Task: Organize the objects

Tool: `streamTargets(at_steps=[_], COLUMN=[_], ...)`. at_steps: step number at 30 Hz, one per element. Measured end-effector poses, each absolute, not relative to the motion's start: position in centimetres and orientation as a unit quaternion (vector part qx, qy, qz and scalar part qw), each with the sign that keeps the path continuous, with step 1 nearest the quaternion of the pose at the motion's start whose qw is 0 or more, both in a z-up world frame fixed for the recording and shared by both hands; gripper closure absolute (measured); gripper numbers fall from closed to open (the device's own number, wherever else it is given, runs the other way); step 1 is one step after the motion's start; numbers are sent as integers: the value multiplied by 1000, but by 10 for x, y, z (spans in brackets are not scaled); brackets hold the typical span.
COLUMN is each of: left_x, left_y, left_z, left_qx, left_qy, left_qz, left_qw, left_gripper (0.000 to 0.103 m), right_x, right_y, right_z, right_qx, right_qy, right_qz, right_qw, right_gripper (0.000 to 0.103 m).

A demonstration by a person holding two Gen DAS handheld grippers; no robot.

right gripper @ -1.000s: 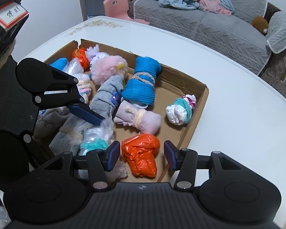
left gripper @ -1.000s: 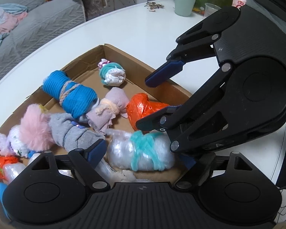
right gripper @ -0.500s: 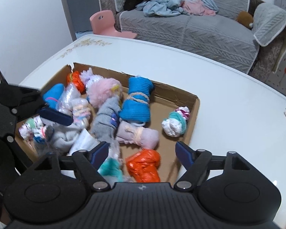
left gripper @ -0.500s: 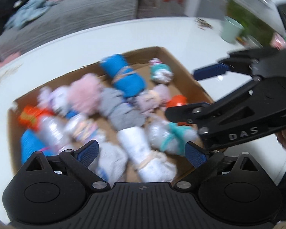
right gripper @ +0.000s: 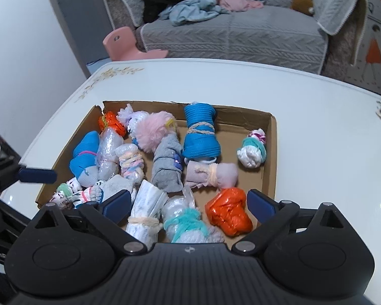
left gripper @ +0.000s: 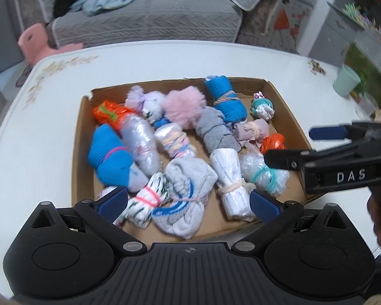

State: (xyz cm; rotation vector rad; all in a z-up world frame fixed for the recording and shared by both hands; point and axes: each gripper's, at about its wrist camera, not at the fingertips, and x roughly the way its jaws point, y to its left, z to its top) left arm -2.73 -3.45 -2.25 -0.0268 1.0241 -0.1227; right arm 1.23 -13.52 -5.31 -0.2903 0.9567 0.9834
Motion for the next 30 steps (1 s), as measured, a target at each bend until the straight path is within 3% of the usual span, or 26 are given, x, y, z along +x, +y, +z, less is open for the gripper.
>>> streamTargets(at_steps=[9,30], left_x=[-60,-56], left_y=[-44,-18], left_z=[-10,-13], left_qx=[51,-17], left_qy=[437,440], left_qz=[-10,-19], left_qw=[898,898], left_gripper=[1,1], right_x=[-18,-19], right_y=[-151,-143], right_z=[-44,-44], right_qx=[-117,-128], right_qy=[433,402], right_qz=[445,447], right_qw=[775,789], right_gripper=[2,1])
